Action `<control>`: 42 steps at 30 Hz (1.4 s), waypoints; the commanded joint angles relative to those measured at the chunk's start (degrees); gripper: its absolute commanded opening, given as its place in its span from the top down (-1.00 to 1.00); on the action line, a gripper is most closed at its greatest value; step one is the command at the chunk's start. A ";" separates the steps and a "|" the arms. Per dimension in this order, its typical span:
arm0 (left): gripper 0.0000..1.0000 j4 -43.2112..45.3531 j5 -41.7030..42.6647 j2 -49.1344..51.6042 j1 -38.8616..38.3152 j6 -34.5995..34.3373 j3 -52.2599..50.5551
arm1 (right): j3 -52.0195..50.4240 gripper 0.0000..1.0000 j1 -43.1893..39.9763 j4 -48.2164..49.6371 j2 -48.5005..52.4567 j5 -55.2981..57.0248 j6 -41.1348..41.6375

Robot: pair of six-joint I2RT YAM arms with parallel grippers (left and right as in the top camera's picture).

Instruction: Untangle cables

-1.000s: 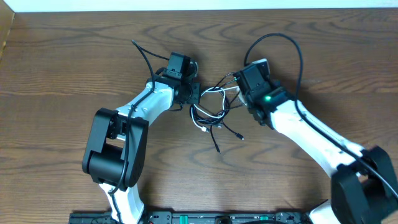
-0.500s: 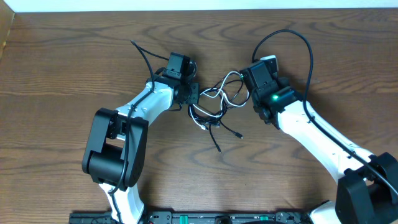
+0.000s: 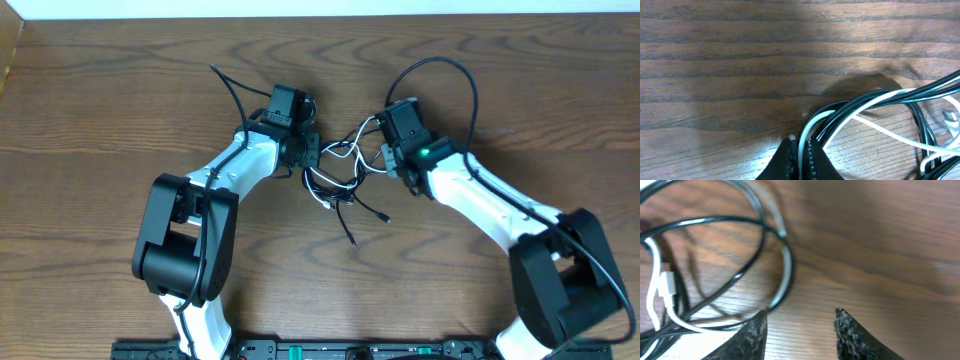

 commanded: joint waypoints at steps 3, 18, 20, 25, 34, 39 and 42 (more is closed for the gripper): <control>0.83 -0.15 -0.79 0.79 0.31 1.01 -0.39 | -0.22 0.16 -0.15 1.68 3.52 -8.87 0.11; 0.84 -0.15 -0.79 0.79 0.31 1.01 -0.39 | -0.22 0.11 -0.13 3.37 4.42 -12.17 1.16; 0.84 -0.15 -0.79 0.79 0.31 1.01 -0.39 | -0.22 0.11 -0.15 3.43 4.81 -12.17 1.16; 0.84 -0.13 -0.79 0.79 0.31 1.01 -0.39 | -0.22 0.11 -0.13 4.42 6.43 -12.17 1.16; 0.83 0.04 -0.79 0.79 0.31 1.01 -0.39 | -0.22 0.09 -0.13 4.39 6.82 -12.22 1.16; 0.84 0.04 -0.79 0.79 0.31 1.01 -0.39 | -0.22 0.06 -0.13 4.26 6.82 -12.20 1.16; 0.84 0.04 -0.76 0.79 0.31 1.01 -0.39 | -0.22 0.05 -0.11 4.26 6.82 -12.22 1.18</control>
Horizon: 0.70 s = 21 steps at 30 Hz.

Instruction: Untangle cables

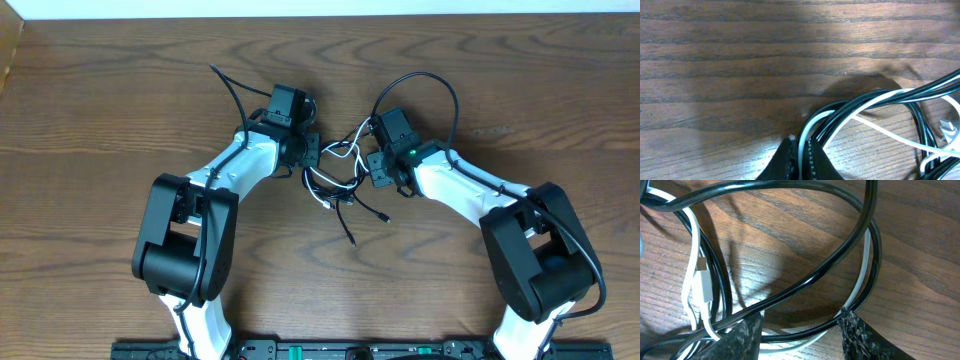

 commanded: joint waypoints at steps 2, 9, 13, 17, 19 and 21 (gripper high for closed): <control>0.84 -0.04 -0.79 0.76 0.31 1.01 -0.39 | -0.04 0.03 -0.02 -0.07 0.22 -0.17 0.68; 0.84 -0.04 -0.76 0.76 0.31 0.98 -0.39 | -0.04 -0.02 0.13 0.02 0.24 -0.42 0.68; 0.84 -0.02 -0.76 0.76 0.31 0.98 -0.39 | -0.04 -0.01 0.13 0.09 0.24 -2.05 0.68; 0.84 -0.02 -0.76 0.76 0.31 0.98 -0.39 | -0.04 0.04 0.13 0.33 0.24 -5.79 0.68; 0.84 -0.02 -0.79 0.76 0.31 0.98 -0.39 | -0.04 0.11 0.13 0.07 0.24 -6.36 0.68; 0.84 -0.04 -0.76 0.76 0.31 0.98 -0.39 | -0.04 0.12 0.13 -0.76 0.24 -6.29 0.66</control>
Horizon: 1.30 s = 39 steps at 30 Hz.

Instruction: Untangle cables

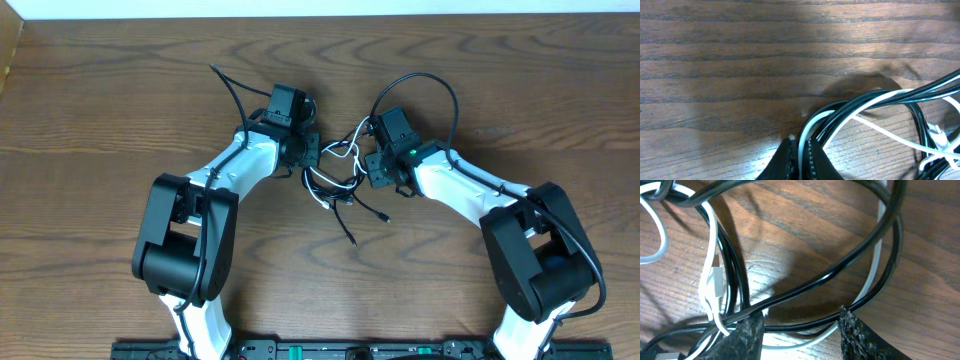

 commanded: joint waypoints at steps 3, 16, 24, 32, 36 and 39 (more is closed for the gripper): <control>0.84 -0.02 -0.76 0.76 0.31 0.98 -0.39 | -0.04 0.12 0.13 -2.58 0.24 -2.10 0.35; 0.84 -0.02 -0.79 0.76 0.31 1.01 -0.39 | -0.04 -0.10 0.00 -8.74 0.24 9.49 0.31; 0.84 -0.02 -0.79 0.76 0.31 1.01 -0.39 | -0.04 -0.27 -1.49 -12.31 0.24 24.41 -0.98; 0.84 -0.02 -0.79 0.76 0.31 1.01 -0.39 | -1.75 -0.30 -7.80 -9.31 0.26 21.97 1.01; 0.84 -0.02 -0.79 0.76 0.31 1.01 -0.39 | -4.09 -0.32 -10.60 -5.27 0.26 20.41 0.98; 0.84 -0.02 -0.79 0.76 0.31 1.01 -0.39 | -5.86 -0.33 -12.63 -2.36 0.26 20.44 0.98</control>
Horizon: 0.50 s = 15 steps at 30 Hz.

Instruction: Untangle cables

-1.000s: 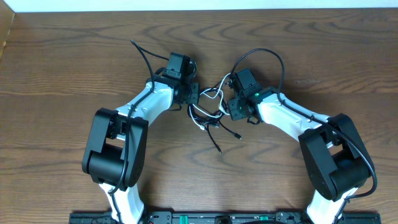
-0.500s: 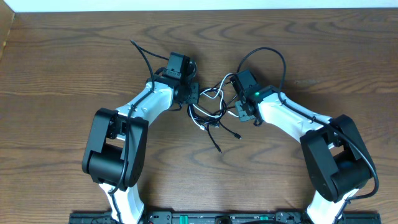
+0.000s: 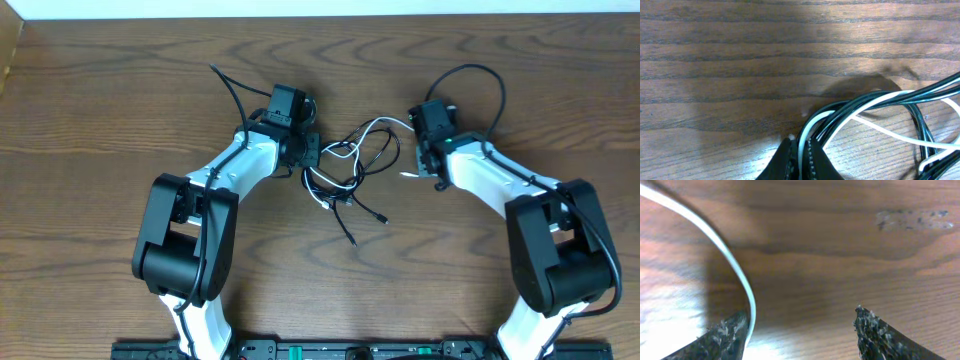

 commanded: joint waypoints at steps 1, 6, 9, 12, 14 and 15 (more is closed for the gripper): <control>0.84 -0.07 -0.79 0.79 0.31 1.01 -0.39 | -3.93 -0.35 -2.93 1.42 1.09 -0.83 0.55; 0.84 -0.07 -0.79 0.79 0.31 1.01 -0.39 | -5.44 -0.48 -6.80 3.50 1.09 -1.18 3.13; 0.84 -0.07 -0.79 0.79 0.31 0.98 -0.39 | -5.84 -0.56 -8.15 4.63 1.09 -4.59 4.04; 0.83 -0.09 -0.74 0.79 0.31 0.98 -0.39 | -5.84 -0.62 -8.79 5.84 1.09 -9.86 4.02; 0.84 -0.09 -0.68 0.79 0.28 0.98 -0.39 | -5.84 -0.64 -8.79 6.49 1.11 -12.13 4.00; 0.84 -0.09 -0.33 0.79 0.28 1.01 -0.39 | -5.84 -0.64 -8.74 6.69 1.11 -12.26 4.00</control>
